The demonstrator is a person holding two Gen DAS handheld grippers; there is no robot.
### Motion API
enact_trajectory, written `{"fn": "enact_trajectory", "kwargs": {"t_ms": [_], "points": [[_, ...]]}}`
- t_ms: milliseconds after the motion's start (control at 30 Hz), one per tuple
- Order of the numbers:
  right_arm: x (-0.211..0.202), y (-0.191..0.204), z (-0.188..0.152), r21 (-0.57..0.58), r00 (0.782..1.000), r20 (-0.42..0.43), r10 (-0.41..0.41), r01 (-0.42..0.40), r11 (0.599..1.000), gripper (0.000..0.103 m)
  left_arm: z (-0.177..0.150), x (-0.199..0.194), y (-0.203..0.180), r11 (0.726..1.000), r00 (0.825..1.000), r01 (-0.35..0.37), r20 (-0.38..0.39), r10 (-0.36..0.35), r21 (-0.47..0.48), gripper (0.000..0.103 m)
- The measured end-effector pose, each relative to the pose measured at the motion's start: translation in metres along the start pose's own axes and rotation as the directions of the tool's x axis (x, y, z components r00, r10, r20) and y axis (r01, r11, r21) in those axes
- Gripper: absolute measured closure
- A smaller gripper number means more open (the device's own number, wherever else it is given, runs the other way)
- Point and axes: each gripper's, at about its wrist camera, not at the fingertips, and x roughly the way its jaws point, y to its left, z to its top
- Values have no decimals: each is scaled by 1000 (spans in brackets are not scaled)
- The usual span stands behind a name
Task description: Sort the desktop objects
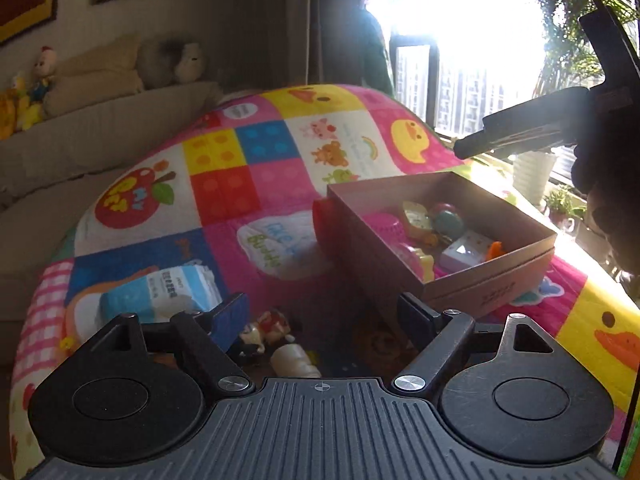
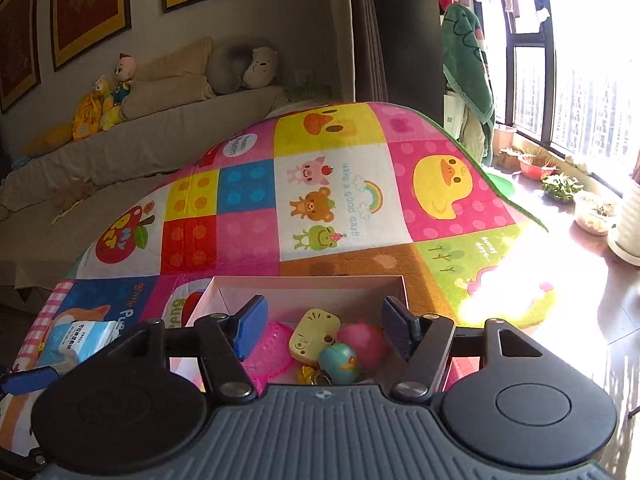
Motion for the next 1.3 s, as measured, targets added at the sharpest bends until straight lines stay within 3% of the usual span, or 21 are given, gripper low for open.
{"fn": "enact_trajectory", "kwargs": {"t_ms": [67, 233, 367, 500, 633, 700, 800, 900, 1000, 1100, 1167, 1300], "points": [[3, 21, 3, -65, 1000, -9, 14, -15, 998, 40, -15, -6, 16, 997, 999, -49, -21, 48, -51, 17], [37, 81, 17, -198, 996, -80, 49, -64, 978, 57, -40, -15, 51, 981, 994, -100, -51, 92, -168, 14], [74, 128, 18, -356, 995, -97, -32, -4, 935, 57, -55, -17, 63, 972, 995, -100, -49, 92, -214, 11], [111, 163, 6, -519, 988, -83, -130, 69, 852, 58, -59, -21, 65, 966, 997, -76, -18, 74, -246, 7], [142, 176, 0, -601, 967, -106, -233, 124, 790, 71, -60, -21, 69, 960, 998, -60, -16, 58, -274, 7], [143, 178, -2, -622, 962, -112, -248, 126, 773, 73, -60, -21, 70, 959, 998, -55, -16, 52, -278, 7], [130, 178, -6, -653, 963, -104, -248, 122, 747, 88, -61, -22, 69, 959, 999, -53, -13, 51, -279, 7], [101, 165, -5, -599, 972, -151, -181, 55, 799, 95, -61, -22, 69, 959, 998, -55, -12, 54, -278, 7], [59, 148, -11, -478, 978, -197, -70, -34, 878, 95, -61, -21, 68, 960, 998, -59, -16, 57, -274, 7], [17, 130, -24, -352, 974, -221, 46, -123, 928, 96, -60, -20, 68, 961, 998, -63, -23, 59, -270, 7], [-5, 119, -33, -273, 966, -233, 114, -178, 945, 97, -60, -19, 67, 962, 997, -70, -30, 64, -265, 7], [-35, 98, -63, -122, 926, -289, 244, -288, 950, 97, -60, -19, 64, 966, 997, -78, -34, 72, -248, 7]]}}
